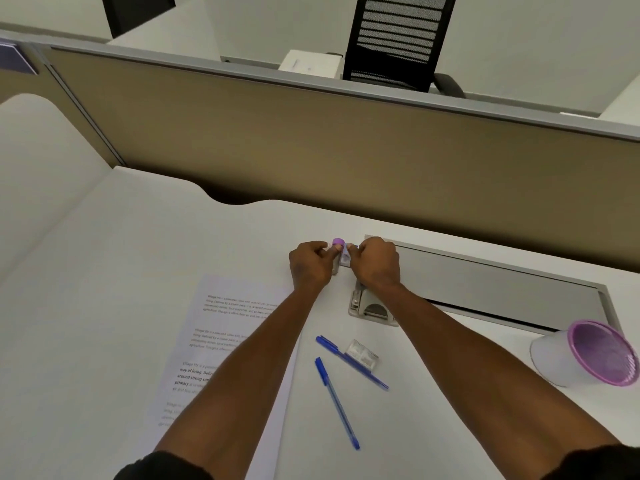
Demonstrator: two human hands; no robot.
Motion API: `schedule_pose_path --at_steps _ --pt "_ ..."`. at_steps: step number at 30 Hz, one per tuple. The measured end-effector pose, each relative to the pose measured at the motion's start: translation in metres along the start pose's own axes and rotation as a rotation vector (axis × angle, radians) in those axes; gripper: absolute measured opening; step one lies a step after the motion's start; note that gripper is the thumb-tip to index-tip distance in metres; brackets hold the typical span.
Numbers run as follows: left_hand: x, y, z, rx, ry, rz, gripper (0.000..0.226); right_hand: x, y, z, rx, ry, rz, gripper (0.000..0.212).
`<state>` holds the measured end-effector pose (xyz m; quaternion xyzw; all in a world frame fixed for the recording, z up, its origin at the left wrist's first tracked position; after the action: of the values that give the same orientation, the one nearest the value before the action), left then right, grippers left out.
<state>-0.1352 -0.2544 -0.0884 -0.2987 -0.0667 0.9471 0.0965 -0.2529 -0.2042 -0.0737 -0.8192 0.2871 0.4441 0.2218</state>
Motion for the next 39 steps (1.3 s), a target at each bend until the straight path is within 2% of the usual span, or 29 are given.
schedule_pose_path --at_steps 3,7,10,12,14,16,20,28,31,33,34,37,39 --pt "-0.013 -0.007 0.007 0.002 -0.006 -0.001 0.048 -0.029 -0.005 -0.007 -0.063 0.116 0.047 0.04" --pt "-0.045 -0.048 0.005 0.064 -0.161 0.139 0.027 -0.076 -0.05 0.001 -0.224 0.331 0.158 0.023" --pt "-0.062 -0.104 -0.012 0.086 -0.193 0.154 0.003 -0.078 -0.114 0.031 -0.253 0.296 0.088 0.013" --pt "-0.067 -0.143 -0.03 0.088 -0.146 0.141 0.013 -0.063 -0.151 0.051 -0.21 0.221 0.001 0.01" --pt "-0.065 -0.177 -0.048 0.062 -0.004 0.106 0.009 -0.043 -0.179 0.064 -0.176 0.157 -0.057 0.024" --pt "-0.058 -0.204 -0.057 0.021 0.15 0.066 0.019 -0.026 -0.194 0.069 -0.175 0.109 -0.073 0.04" --pt "-0.045 -0.228 -0.057 -0.037 0.24 0.003 0.036 -0.009 -0.197 0.061 -0.184 -0.129 -0.129 0.05" --pt "-0.038 -0.233 -0.057 -0.126 0.199 0.02 0.043 -0.011 -0.191 0.061 -0.142 -0.198 -0.234 0.047" --pt "-0.039 -0.231 -0.056 -0.183 0.075 0.035 0.033 -0.014 -0.19 0.062 -0.156 -0.229 -0.258 0.046" --pt "-0.041 -0.228 -0.055 -0.243 -0.065 0.028 0.014 -0.016 -0.191 0.064 -0.117 -0.138 -0.242 0.045" --pt "-0.043 -0.227 -0.055 -0.283 -0.16 -0.007 0.005 -0.017 -0.193 0.065 -0.071 -0.016 -0.24 0.042" --pt "-0.048 -0.22 -0.05 -0.381 -0.466 -0.165 0.012 -0.018 -0.2 0.062 0.117 0.524 -0.325 0.028" --pt "-0.055 -0.215 -0.043 -0.393 -0.594 -0.208 0.016 -0.022 -0.203 0.053 0.147 0.704 -0.367 0.03"
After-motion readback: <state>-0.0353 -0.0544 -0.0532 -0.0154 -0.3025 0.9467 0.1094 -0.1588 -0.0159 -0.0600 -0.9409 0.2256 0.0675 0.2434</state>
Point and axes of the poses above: each hand's wrist, its own y-axis towards the middle knuckle, its own x-axis out of the palm, z = x × y, the point moved 1 cm from there along y, towards the middle knuckle, and after that the axes turned 3 degrees about y, right-handed, at the moved point
